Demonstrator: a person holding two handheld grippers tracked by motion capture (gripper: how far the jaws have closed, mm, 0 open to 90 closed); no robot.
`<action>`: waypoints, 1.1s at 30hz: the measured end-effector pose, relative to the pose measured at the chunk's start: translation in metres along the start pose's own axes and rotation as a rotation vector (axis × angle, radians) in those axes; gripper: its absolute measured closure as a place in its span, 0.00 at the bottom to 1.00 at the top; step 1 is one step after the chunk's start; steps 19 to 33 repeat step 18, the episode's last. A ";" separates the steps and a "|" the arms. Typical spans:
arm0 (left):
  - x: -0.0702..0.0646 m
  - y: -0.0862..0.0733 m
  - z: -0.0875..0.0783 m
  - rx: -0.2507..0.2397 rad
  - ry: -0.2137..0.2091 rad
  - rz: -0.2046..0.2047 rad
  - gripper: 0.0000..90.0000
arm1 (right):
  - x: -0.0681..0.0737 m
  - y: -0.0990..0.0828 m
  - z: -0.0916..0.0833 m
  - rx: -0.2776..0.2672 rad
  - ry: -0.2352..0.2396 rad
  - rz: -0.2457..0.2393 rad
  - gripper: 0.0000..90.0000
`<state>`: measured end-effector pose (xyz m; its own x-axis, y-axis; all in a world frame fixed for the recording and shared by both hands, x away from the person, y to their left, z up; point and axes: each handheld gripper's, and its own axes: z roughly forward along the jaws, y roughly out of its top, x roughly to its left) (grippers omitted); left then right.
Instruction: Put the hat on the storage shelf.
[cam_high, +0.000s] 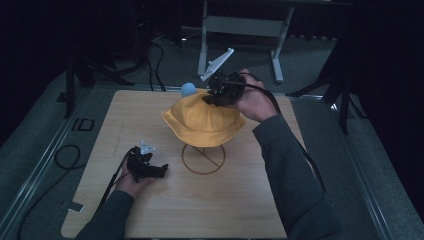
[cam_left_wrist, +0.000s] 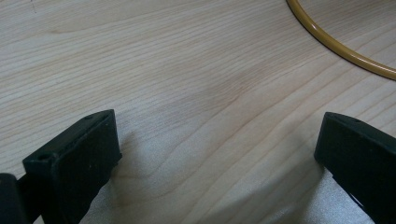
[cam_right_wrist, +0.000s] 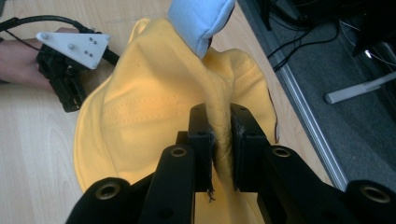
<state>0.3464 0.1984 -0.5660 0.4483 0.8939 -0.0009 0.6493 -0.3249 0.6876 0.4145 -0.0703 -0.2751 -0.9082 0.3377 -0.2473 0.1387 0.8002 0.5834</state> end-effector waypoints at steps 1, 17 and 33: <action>0.000 0.000 0.000 0.000 0.000 0.000 0.00 | 0.002 0.002 0.002 0.005 0.006 -0.007 0.89; 0.000 0.000 0.000 -0.002 0.001 0.000 0.00 | 0.010 0.007 -0.006 0.002 -0.029 -0.028 0.60; 0.000 0.000 0.000 -0.002 0.001 0.001 0.00 | 0.010 0.007 -0.006 0.002 -0.029 -0.028 0.60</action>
